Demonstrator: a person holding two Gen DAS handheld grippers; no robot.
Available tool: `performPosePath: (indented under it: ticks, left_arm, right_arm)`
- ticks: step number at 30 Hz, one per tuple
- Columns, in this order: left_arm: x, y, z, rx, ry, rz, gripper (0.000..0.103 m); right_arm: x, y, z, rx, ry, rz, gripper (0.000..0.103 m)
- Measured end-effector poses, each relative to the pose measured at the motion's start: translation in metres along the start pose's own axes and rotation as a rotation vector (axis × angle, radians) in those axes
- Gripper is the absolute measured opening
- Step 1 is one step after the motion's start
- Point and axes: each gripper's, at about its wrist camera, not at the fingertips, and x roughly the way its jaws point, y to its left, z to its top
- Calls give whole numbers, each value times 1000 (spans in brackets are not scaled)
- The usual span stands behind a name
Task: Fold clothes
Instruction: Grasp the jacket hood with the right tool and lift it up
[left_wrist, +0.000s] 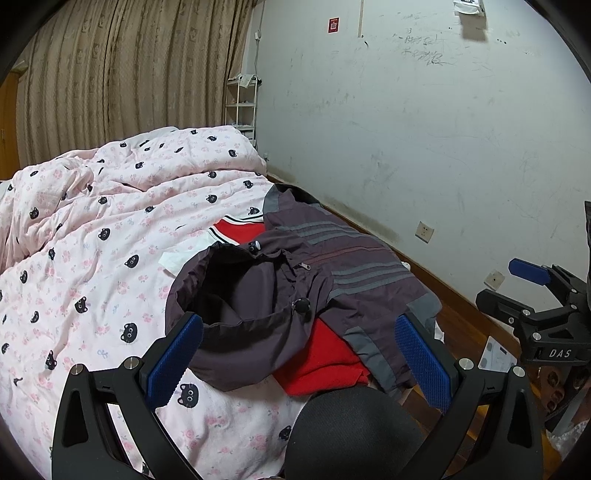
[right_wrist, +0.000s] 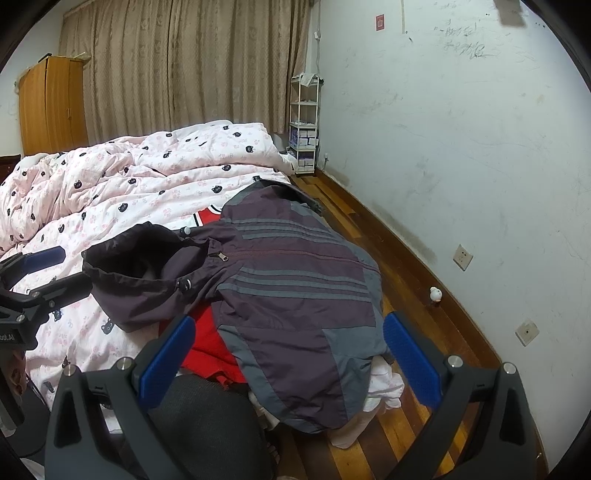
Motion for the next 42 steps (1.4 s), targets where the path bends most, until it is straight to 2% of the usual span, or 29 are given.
performPosePath:
  ticks: [9,17,22,30,32,36,42]
  left_arm:
    - [4,18,-18,-6,24,8,103]
    - [2,43,-36,-44,45,23,103]
    - [-4,59,-43,-74,43,78,103]
    - [-16,88,-53,-122,41,110,103]
    - [-18,94,-55,-132,43,149,102]
    - [-24,110,-59,-173,36,159,103]
    - [-33,129,-68,-192,32,186,103]
  right_arm:
    - [13,20,0,-31,10,26,103]
    - [34,61,8,-82,5,140,103]
    - [54,100,16,-169,13,215,103]
    - [89,165,25,-287,60,376,103]
    - [97,182,27,-322,70,417,103]
    - [112,199,30,-345,102,486,103]
    - [128,211,33,-370,136,504,103]
